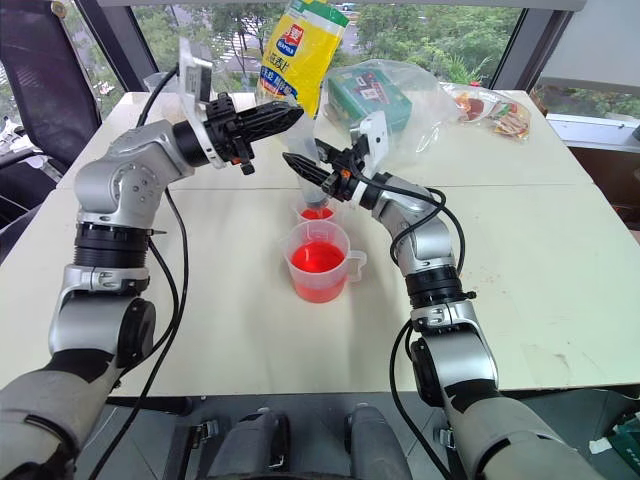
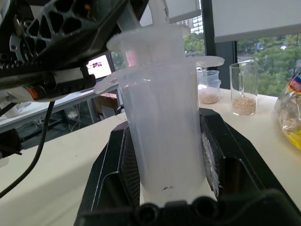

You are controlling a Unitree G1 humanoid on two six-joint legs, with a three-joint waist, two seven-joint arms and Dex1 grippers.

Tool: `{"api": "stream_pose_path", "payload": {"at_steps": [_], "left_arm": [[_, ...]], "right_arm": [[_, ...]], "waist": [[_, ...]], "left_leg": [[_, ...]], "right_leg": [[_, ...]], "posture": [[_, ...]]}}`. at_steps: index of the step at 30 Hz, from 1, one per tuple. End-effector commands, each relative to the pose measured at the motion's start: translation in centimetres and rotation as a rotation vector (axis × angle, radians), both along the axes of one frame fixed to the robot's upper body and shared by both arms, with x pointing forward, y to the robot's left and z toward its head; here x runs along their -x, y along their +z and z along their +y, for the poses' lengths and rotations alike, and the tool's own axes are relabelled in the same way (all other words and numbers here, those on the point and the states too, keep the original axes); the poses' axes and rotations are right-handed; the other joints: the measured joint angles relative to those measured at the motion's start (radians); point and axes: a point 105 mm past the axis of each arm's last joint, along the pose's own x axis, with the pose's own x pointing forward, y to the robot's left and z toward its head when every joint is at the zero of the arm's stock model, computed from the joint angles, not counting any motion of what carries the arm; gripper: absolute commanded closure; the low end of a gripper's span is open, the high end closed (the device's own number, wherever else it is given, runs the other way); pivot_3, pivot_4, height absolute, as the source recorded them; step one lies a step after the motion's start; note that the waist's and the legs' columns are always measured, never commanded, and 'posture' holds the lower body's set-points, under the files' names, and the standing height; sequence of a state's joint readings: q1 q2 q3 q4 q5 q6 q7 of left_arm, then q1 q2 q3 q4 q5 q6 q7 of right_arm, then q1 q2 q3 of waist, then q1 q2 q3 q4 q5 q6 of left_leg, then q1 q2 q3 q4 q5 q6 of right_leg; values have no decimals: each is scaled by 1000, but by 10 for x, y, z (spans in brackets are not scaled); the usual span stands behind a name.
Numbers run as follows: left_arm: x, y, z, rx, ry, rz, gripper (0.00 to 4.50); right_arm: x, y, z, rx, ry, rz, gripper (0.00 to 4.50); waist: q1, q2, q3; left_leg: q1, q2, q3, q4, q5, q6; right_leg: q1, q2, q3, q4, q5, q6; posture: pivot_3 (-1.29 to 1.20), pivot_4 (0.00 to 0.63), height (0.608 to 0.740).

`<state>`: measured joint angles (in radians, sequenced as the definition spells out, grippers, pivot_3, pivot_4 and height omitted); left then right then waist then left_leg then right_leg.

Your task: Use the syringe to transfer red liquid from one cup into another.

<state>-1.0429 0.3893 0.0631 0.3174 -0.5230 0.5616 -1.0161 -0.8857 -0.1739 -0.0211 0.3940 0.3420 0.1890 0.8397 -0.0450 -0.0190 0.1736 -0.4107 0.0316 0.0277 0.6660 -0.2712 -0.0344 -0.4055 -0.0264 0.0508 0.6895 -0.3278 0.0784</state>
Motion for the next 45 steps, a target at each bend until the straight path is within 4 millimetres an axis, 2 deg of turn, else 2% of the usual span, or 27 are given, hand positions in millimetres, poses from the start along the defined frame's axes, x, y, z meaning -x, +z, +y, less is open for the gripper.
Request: {"api": "stream_pose_path", "payload": {"at_steps": [1, 7, 12, 13, 14, 18, 21, 24, 29, 32, 35, 37, 40, 42, 45], "left_arm": [[7, -28, -19, -69, -73, 82, 4433], [7, -31, -19, -75, -71, 86, 4433], [7, -18, -12, -61, -54, 66, 4433], [7, -16, -10, -59, -50, 63, 3855], [7, -13, -7, -58, -42, 57, 3624], [10, -4, 8, -62, -10, 30, 1735], [13, 2, 21, -70, 19, 13, 67], [22, 14, 38, -60, 38, 0, 67], [32, 16, 57, -79, 81, -4, 67], [37, 11, 60, -83, 94, 6, 67], [40, -3, 61, -113, 117, 15, 67], [42, -12, 60, -135, 125, 16, 67], [47, -25, 55, -139, 125, 34, 67], [50, -33, 53, -137, 124, 48, 67], [54, -43, 51, -144, 128, 58, 67]], "right_arm": [[19, 60, 2, -119, 39, -183, 3116], [19, 60, 3, -119, 41, -178, 3116], [17, 54, 4, -111, 42, -159, 3116], [16, 53, 4, -110, 43, -155, 3116], [16, 51, 4, -108, 43, -148, 3116], [13, 43, 4, -98, 39, -120, 3116], [12, 40, 3, -99, 39, -108, 3116], [10, 39, 2, -99, 34, -99, 3116], [8, 44, -2, -108, 24, -106, 3116], [8, 58, -7, -139, 15, -104, 3116], [7, 80, -16, -167, -21, -56, 3116], [3, 88, -24, -151, -77, -4, 3116], [-8, 96, -51, -102, -213, 111, 3116], [-21, 86, -78, -10, -363, 238, 3116], [-24, 56, -110, 175, -501, 385, 3116]], "waist": [[1, 0, 0], [1, 0, 0], [0, 0, 0], [0, 0, 0], [0, 0, 0], [-1, 0, 0], [-1, 0, 0], [-2, 0, 0], [0, 0, 0], [1, 0, 0], [1, 0, 0], [1, 0, 0], [3, 0, 0], [4, 0, 0], [8, 0, 0]], "left_leg": [[0, 0, 0, 0, 0, 0], [0, 0, 0, 0, 0, 0], [0, 0, 0, 0, 0, 0], [0, 0, 0, 0, 0, 0], [0, 0, 0, 0, 0, 0], [0, 0, 0, 0, 0, 0], [0, 0, 0, 0, 0, 0], [0, 0, 0, 0, 0, 0], [0, 0, 0, 0, 0, 0], [0, 0, 0, 0, 0, 0], [0, 0, 0, 0, 0, 0], [0, 0, -1, 0, 0, 0], [0, 0, -1, -1, 0, 0], [0, 0, -1, -1, -1, 1], [-1, 0, -1, -1, -1, 2]], "right_leg": [[0, 0, 0, 0, 0, 0], [0, 0, 0, 0, 0, 0], [0, 0, 0, 0, 0, 0], [0, 0, 0, 0, 0, 0], [0, 0, 0, 0, 0, 0], [0, 0, 0, 0, 0, 0], [0, 0, 0, 0, 0, 0], [0, 0, 0, 1, 0, 0], [0, 0, 0, 0, 0, 0], [0, 0, 0, 0, 0, 0], [0, -1, 0, 0, 0, 0], [0, -1, 0, 0, 0, 0], [0, -1, 0, 0, 0, 0], [0, -2, 0, -1, 0, 0], [1, -2, 0, -2, 0, 0]], "posture": [[0, 150, 740], [0, 150, 740], [0, 150, 740], [0, 150, 740], [0, 150, 740], [0, 150, 740], [0, 150, 740], [0, 150, 740], [0, 150, 740], [0, 150, 740], [0, 150, 740], [0, 150, 740], [0, 150, 740], [0, 150, 740], [0, 150, 740]]}}
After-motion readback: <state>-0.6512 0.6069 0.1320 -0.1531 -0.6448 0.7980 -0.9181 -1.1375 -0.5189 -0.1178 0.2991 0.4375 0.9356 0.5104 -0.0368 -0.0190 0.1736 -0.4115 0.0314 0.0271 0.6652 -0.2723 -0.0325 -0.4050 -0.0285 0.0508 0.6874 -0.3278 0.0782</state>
